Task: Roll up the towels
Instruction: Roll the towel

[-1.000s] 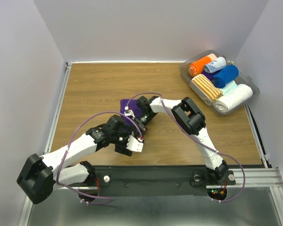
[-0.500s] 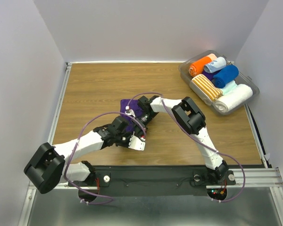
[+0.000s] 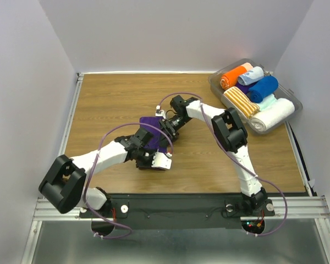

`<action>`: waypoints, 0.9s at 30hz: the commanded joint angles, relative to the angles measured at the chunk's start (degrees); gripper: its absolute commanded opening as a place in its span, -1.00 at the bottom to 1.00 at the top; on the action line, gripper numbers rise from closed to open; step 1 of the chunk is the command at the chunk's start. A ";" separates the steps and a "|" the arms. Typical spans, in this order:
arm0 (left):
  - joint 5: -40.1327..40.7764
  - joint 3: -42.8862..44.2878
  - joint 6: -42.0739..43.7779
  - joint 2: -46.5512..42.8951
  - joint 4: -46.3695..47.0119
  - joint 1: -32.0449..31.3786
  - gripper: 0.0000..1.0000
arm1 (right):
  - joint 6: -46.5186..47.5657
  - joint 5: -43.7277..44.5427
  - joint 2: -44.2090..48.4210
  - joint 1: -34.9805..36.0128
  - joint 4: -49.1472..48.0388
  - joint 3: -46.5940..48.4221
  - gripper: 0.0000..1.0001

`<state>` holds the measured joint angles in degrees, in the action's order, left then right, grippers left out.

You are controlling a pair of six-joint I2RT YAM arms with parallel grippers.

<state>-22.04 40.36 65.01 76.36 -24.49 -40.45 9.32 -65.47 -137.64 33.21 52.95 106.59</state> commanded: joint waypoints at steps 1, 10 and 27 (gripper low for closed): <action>-10.10 4.35 -2.00 5.63 -12.05 4.39 -0.85 | -1.76 4.65 6.15 -3.41 -2.14 2.75 0.57; -22.15 20.70 3.26 22.59 -28.14 16.36 -0.86 | -1.16 11.41 20.02 -9.57 -5.13 -1.63 0.99; -23.66 34.26 8.12 47.82 -39.58 23.39 -0.80 | 16.06 43.71 43.17 8.40 -16.11 -24.13 0.96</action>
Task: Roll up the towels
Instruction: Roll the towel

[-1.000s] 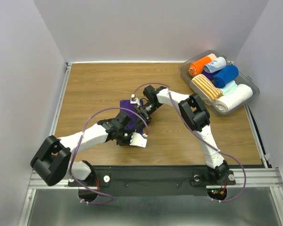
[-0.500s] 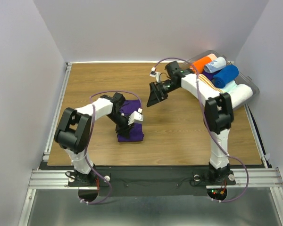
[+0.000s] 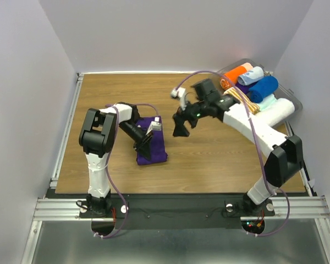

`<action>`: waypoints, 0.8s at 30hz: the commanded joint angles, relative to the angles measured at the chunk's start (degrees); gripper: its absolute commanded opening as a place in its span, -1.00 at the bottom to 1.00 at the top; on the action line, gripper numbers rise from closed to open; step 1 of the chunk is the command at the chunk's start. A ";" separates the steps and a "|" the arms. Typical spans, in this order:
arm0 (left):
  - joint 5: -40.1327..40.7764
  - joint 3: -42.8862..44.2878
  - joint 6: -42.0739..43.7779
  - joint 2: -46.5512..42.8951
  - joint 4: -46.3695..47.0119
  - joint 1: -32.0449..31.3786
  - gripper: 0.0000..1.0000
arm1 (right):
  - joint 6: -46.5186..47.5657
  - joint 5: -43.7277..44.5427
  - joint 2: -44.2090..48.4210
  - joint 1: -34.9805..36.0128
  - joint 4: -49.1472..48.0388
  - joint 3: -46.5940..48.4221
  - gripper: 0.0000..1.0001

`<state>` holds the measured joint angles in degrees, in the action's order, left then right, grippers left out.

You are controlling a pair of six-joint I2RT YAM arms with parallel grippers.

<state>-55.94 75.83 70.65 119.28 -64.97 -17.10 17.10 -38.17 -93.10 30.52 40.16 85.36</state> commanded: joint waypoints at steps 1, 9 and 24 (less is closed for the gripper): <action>10.15 -0.87 2.21 5.25 0.90 0.23 -0.79 | 8.91 18.73 -1.73 13.22 -4.73 -4.05 0.94; 9.27 0.63 2.21 7.54 0.90 1.72 -0.71 | 14.88 32.79 -6.56 29.58 -24.24 -13.55 0.85; 9.54 1.33 3.44 7.81 0.99 2.42 -0.70 | 23.59 36.78 -13.77 33.55 -39.37 -21.99 0.14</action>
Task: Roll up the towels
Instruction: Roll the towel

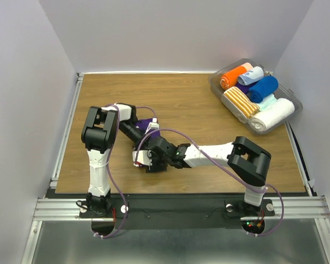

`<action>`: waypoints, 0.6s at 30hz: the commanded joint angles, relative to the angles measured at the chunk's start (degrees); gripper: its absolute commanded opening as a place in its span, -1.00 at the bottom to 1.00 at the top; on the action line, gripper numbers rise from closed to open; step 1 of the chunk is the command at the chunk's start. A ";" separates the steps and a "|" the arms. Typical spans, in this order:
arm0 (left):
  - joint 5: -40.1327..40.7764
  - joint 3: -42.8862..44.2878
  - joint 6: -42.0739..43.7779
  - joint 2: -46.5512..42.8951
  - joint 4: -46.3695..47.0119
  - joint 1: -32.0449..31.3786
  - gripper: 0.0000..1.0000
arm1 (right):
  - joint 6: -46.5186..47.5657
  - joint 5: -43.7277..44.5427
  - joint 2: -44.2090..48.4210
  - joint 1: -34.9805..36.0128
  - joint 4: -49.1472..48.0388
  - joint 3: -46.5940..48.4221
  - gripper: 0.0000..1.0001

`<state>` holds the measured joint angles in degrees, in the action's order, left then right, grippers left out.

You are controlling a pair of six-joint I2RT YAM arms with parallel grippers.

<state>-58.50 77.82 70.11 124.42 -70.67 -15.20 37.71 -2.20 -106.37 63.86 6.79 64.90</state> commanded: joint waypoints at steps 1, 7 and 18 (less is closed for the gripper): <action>11.75 -0.39 3.90 2.41 6.69 0.70 -0.67 | 2.89 0.01 -0.42 0.22 -5.91 -1.88 -0.09; 9.64 4.87 1.09 -4.35 6.69 2.71 -0.30 | -4.39 -8.34 -0.42 -0.92 -0.30 -2.51 -0.99; 6.74 15.78 -2.08 -16.23 6.60 16.59 0.02 | -13.81 -20.91 -3.76 -3.82 16.93 3.64 -0.99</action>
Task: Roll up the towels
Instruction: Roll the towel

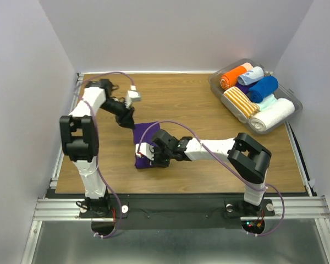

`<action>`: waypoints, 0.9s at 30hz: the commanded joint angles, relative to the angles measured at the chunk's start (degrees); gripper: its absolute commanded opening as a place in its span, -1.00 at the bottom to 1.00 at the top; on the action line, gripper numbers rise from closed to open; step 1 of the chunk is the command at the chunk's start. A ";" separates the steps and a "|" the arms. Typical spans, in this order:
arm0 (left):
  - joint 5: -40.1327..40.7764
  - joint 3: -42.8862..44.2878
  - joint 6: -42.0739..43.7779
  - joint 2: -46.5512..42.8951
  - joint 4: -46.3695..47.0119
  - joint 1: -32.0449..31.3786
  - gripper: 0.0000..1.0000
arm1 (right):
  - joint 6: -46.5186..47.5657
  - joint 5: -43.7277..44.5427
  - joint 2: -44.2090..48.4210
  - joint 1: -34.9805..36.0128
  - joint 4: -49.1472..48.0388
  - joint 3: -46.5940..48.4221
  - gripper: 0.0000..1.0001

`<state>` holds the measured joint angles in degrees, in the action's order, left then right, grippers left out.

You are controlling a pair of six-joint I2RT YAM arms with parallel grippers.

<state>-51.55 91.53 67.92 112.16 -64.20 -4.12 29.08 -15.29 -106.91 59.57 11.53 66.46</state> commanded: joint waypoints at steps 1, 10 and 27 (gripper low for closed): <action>-0.65 1.99 0.19 -4.75 0.31 6.83 0.03 | -6.39 -8.96 -3.74 0.46 13.42 2.97 -0.99; -5.76 -14.07 -2.08 -19.14 14.24 18.44 0.18 | -12.11 -21.51 -14.00 -0.68 30.56 21.60 -0.99; 13.73 -48.51 16.26 -58.18 16.74 10.37 0.44 | -13.79 -43.77 -38.71 -9.73 48.49 46.47 -0.89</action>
<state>-44.80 49.04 75.64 57.47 -43.55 8.64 14.52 -58.41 -140.57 49.93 54.19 109.97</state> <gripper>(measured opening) 0.713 0.275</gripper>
